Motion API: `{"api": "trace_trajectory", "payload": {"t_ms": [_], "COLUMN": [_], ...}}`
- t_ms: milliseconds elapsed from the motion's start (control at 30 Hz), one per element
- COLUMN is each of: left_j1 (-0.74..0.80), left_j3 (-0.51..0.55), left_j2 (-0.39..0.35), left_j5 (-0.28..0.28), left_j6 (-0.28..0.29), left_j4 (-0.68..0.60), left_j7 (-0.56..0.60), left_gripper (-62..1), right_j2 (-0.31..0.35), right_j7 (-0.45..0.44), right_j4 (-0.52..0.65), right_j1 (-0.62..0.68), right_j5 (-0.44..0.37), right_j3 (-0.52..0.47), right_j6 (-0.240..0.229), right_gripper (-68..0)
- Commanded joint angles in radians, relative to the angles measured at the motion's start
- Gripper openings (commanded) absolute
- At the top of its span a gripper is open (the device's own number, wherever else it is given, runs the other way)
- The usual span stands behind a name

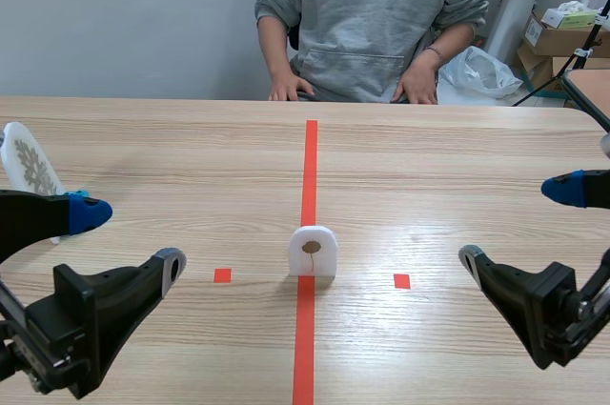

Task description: Do the leaf sorting experiment

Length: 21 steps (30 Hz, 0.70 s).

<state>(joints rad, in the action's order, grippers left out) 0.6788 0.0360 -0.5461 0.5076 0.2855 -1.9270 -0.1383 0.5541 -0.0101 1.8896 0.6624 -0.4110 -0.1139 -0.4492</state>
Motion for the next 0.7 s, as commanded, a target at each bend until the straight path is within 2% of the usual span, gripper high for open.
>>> {"api": "trace_trajectory", "payload": {"t_ms": [0,500,667], "left_j1": [0.005,0.005,0.005], "left_j3": [0.0,0.0,0.0], "left_j2": [0.003,0.003,0.003], "left_j5": [0.012,0.012,0.012], "left_j6": [0.002,0.002,0.002], "left_j4": [-0.024,-0.024,-0.024], "left_j7": [0.018,0.018,0.018], "left_gripper": [-4.3,-4.3,-4.3], "right_j2": [0.0,-0.001,-0.001], "right_j7": [-0.014,-0.014,-0.011], "right_j4": [0.004,0.004,0.004], "right_j1": [-0.011,-0.011,-0.011], "right_j5": [-0.011,-0.009,0.016], "right_j3": [-0.009,-0.009,-0.009], "right_j6": [0.003,0.004,0.004], "right_gripper": [0.4,0.4,0.4]}}
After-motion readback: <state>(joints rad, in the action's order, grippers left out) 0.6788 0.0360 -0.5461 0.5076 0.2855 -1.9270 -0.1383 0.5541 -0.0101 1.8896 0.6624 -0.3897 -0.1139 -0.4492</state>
